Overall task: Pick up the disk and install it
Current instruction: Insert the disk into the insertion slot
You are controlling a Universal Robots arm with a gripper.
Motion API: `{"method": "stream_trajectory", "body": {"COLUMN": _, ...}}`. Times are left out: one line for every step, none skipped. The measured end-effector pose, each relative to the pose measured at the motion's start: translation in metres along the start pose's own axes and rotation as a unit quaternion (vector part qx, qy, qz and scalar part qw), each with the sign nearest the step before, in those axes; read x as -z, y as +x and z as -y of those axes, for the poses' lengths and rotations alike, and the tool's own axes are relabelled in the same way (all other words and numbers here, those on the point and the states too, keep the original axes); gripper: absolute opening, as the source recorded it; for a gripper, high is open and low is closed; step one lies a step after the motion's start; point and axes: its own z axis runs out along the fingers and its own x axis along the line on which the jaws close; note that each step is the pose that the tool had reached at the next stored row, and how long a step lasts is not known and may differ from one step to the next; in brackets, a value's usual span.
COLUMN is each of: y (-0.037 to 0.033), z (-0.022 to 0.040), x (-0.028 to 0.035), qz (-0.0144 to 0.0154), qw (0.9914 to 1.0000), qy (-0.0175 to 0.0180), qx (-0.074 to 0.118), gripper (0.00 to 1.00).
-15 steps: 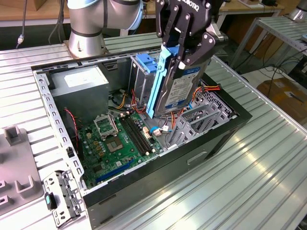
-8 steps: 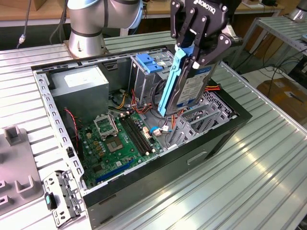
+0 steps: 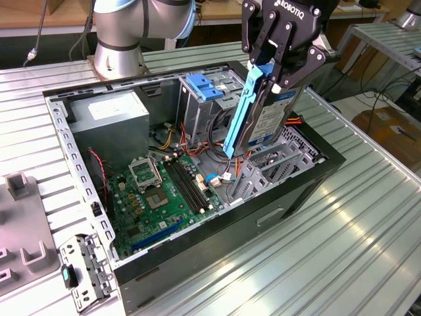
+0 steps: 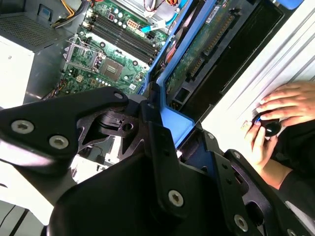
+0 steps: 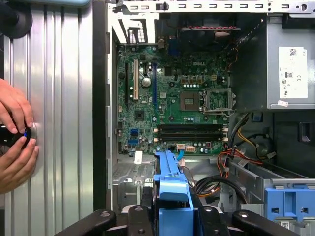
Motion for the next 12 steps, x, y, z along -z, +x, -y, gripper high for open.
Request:
{"method": "stream_trajectory", "body": {"y": 0.0000, "z": 0.0000, "x": 0.0000, "qz": 0.0000, "qw": 1.00000, "qy": 0.0000, "qx": 0.000, "gripper": 0.37}}
{"method": "stream_trajectory", "body": {"y": 0.0000, "z": 0.0000, "x": 0.0000, "qz": 0.0000, "qw": 1.00000, "qy": 0.0000, "qx": 0.000, "gripper": 0.37}}
{"method": "stream_trajectory", "body": {"y": 0.0000, "z": 0.0000, "x": 0.0000, "qz": 0.0000, "qw": 1.00000, "qy": 0.0000, "qx": 0.000, "gripper": 0.37}}
{"method": "stream_trajectory", "body": {"y": 0.0000, "z": 0.0000, "x": 0.0000, "qz": 0.0000, "qw": 1.00000, "qy": 0.0000, "qx": 0.000, "gripper": 0.37}}
{"method": "stream_trajectory", "body": {"y": 0.0000, "z": 0.0000, "x": 0.0000, "qz": 0.0000, "qw": 1.00000, "qy": 0.0000, "qx": 0.000, "gripper": 0.37}}
{"method": "stream_trajectory", "body": {"y": 0.0000, "z": 0.0000, "x": 0.0000, "qz": 0.0000, "qw": 1.00000, "qy": 0.0000, "qx": 0.000, "gripper": 0.37}}
{"method": "stream_trajectory", "body": {"y": 0.0000, "z": 0.0001, "x": 0.0000, "qz": 0.0000, "qw": 1.00000, "qy": 0.0000, "qx": 0.000, "gripper": 0.37}}
{"method": "stream_trajectory", "body": {"y": 0.0007, "z": 0.0001, "x": 0.0000, "qz": 0.0000, "qw": 1.00000, "qy": 0.0000, "qx": 0.000, "gripper": 0.37}}
{"method": "stream_trajectory", "body": {"y": 0.0013, "z": 0.0001, "x": 0.0000, "qz": 0.0000, "qw": 1.00000, "qy": 0.0000, "qx": 0.000, "gripper": 0.37}}
{"method": "stream_trajectory", "body": {"y": 0.0022, "z": 0.0001, "x": 0.0000, "qz": 0.0000, "qw": 1.00000, "qy": 0.0000, "qx": 0.000, "gripper": 0.37}}
{"method": "stream_trajectory", "body": {"y": 0.0033, "z": 0.0001, "x": -0.0001, "qz": 0.0000, "qw": 1.00000, "qy": 0.0000, "qx": 0.000, "gripper": 0.37}}
{"method": "stream_trajectory", "body": {"y": 0.0043, "z": 0.0001, "x": -0.0001, "qz": 0.0000, "qw": 1.00000, "qy": 0.0000, "qx": 0.000, "gripper": 0.37}}
